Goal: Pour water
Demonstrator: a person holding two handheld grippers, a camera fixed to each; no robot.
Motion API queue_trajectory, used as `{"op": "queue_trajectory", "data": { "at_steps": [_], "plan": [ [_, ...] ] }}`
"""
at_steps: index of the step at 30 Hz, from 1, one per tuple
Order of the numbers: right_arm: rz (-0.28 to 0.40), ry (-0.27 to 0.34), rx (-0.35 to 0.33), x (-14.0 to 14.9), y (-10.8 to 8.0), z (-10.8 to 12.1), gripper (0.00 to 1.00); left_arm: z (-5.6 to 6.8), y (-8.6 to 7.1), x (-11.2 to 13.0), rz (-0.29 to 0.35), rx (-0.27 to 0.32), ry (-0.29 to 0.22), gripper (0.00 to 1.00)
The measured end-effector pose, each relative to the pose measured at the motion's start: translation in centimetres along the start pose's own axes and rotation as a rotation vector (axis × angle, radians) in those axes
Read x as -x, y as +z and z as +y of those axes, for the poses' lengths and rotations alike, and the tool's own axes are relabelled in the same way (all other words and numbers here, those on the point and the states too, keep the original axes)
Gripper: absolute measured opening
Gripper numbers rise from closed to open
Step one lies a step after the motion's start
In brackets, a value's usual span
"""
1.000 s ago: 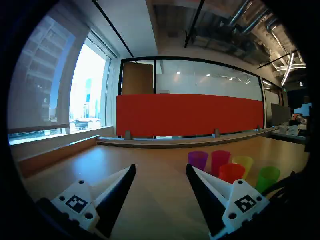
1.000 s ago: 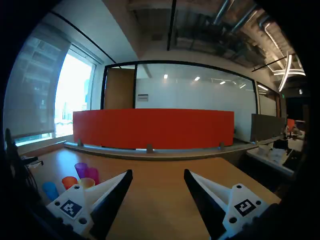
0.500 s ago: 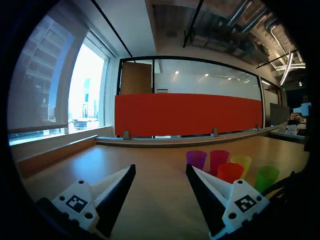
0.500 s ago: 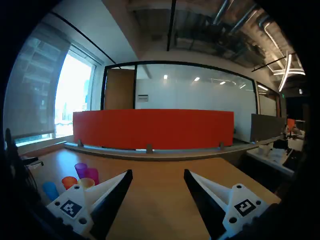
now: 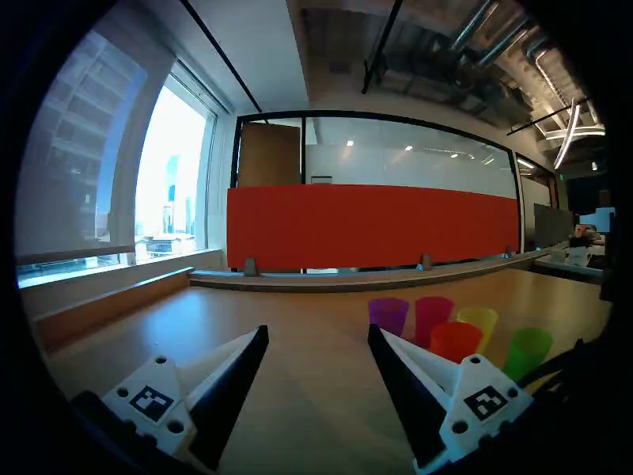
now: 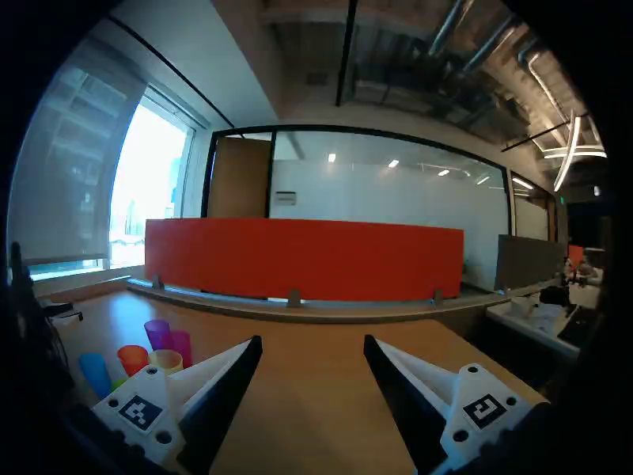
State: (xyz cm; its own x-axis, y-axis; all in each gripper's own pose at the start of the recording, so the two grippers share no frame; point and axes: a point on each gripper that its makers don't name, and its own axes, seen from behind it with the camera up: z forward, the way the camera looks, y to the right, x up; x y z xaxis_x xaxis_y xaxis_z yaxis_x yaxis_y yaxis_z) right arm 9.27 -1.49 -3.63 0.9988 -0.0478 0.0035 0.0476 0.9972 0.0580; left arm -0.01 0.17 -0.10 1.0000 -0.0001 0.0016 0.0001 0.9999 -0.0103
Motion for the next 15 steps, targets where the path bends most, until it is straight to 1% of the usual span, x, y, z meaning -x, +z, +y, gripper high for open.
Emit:
{"op": "queue_trajectory", "data": {
  "at_steps": [6, 15],
  "plan": [
    [0.016, -0.009, -0.002, 0.5, 0.4, 0.1, 1.00, 0.0, 0.0, 0.0, 0.000, 0.000, 0.000, 0.93],
    [0.073, 0.009, 0.004, 0.8, 1.1, 0.1, 1.00, 0.0, 0.0, 0.0, 0.000, 0.000, 0.000, 0.93]
  ]
}}
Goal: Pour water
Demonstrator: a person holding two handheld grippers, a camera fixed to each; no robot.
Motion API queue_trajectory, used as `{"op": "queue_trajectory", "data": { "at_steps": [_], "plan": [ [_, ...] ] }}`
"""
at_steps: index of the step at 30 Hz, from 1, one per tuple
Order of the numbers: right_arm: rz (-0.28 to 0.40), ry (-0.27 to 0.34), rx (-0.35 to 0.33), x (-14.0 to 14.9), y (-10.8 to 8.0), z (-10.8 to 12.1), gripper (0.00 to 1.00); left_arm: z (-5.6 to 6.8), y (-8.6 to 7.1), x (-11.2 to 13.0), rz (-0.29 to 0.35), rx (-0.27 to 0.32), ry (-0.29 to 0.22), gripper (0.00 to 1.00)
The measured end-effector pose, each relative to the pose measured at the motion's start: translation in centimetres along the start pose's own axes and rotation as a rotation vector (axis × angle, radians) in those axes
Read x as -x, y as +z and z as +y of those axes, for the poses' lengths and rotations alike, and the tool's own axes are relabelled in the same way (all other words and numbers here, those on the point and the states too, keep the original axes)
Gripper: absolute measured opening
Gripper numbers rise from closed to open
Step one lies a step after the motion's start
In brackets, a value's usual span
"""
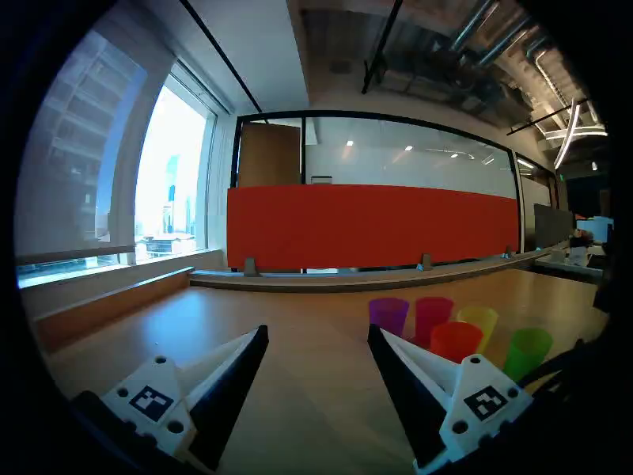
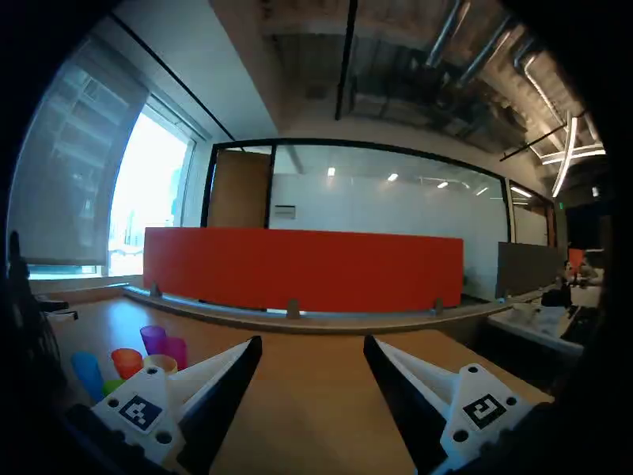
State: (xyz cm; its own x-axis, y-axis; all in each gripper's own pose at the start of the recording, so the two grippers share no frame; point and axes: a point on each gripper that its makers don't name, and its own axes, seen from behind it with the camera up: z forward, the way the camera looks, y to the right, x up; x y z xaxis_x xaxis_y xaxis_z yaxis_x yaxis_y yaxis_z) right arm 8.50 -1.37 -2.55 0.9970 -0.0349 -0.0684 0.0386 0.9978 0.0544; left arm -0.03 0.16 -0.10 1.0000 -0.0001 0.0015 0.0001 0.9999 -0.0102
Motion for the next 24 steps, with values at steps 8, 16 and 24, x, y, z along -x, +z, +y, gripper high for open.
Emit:
{"op": "queue_trajectory", "data": {
  "at_steps": [8, 16, 24],
  "plan": [
    [0.013, 0.062, 0.009, 2.0, 0.5, 0.5, 1.00, 0.0, 0.0, 0.0, 0.000, 0.000, 0.000, 0.93],
    [-0.002, 0.079, 0.014, 4.8, 1.0, 0.8, 1.00, 0.0, 0.0, 0.0, 0.000, 0.000, 0.000, 0.93],
    [-0.031, 0.114, 0.019, 7.2, 1.5, 1.3, 0.99, 0.0, 0.0, 0.0, 0.000, 0.000, 0.000, 0.93]
  ]
}}
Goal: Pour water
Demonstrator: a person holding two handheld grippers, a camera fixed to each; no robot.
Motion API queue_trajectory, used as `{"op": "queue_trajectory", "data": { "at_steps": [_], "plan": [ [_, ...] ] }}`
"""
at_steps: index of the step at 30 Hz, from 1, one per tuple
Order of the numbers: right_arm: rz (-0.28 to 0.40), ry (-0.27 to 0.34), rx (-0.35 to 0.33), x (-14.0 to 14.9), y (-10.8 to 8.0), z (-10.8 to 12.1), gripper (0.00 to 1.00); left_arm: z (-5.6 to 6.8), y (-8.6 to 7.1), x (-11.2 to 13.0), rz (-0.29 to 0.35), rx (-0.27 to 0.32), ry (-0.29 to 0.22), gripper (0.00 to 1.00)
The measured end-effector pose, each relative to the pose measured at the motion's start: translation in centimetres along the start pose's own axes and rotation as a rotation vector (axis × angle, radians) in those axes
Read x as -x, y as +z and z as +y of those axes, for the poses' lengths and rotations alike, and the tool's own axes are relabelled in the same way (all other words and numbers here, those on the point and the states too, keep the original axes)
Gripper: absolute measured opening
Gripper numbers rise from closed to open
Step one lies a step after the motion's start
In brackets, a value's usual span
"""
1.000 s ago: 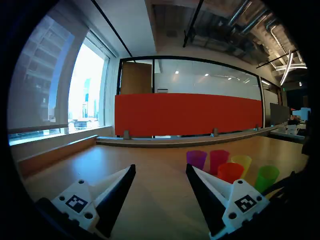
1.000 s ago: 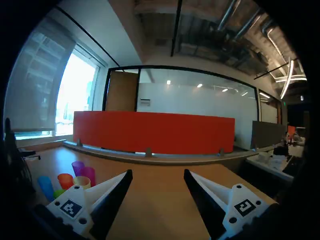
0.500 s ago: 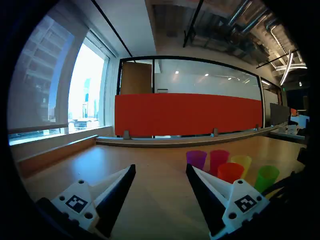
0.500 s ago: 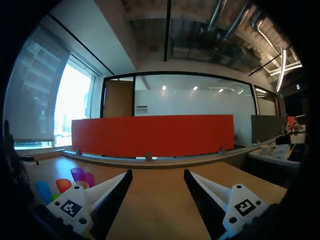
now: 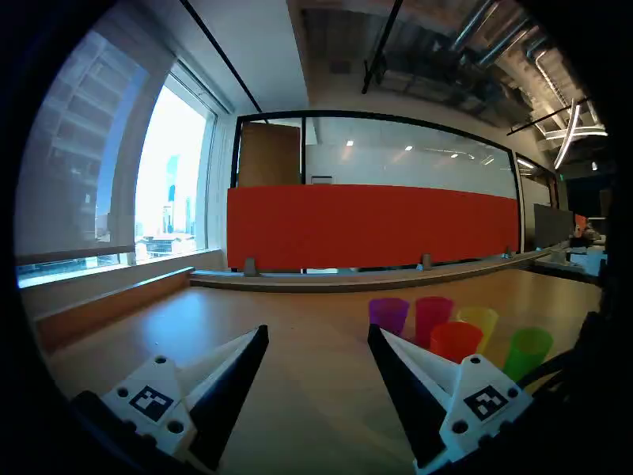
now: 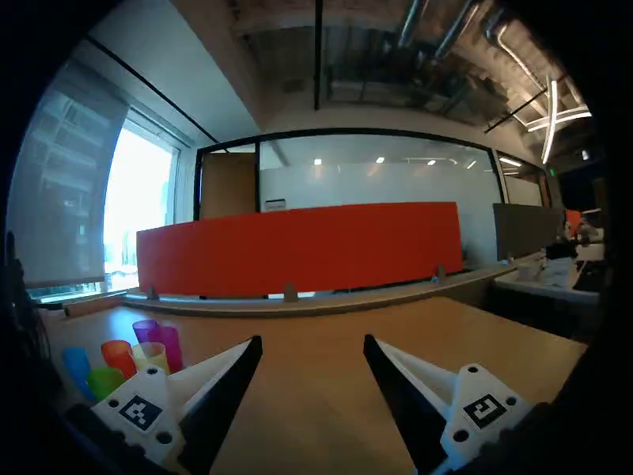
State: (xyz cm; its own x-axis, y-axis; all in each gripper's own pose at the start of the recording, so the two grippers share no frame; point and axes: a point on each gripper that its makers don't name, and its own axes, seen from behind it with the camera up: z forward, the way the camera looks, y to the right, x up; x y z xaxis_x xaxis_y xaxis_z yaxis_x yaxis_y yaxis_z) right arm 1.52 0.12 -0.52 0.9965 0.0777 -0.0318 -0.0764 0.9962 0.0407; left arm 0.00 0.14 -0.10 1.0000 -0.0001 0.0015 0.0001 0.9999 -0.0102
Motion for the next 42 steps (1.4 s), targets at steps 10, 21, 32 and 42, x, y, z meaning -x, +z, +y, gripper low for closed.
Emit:
{"op": "queue_trajectory", "data": {
  "at_steps": [10, 21, 32, 42],
  "plan": [
    [-0.002, -0.022, 0.011, 0.2, 0.3, 0.3, 0.99, 0.0, 0.0, 0.1, 0.000, 0.000, 0.000, 0.94],
    [-0.011, -0.039, 0.010, 1.0, 0.4, -0.2, 0.99, 0.0, 0.0, 0.1, 0.000, 0.000, 0.000, 0.93],
    [-0.033, -0.077, 0.009, 1.6, 0.7, -0.7, 0.99, 0.0, 0.0, 0.0, 0.000, 0.000, 0.000, 0.93],
    [-0.034, -0.078, 0.012, 1.6, 0.3, -0.7, 0.99, 0.0, 0.0, 0.0, 0.000, 0.000, 0.000, 0.93]
  ]
}}
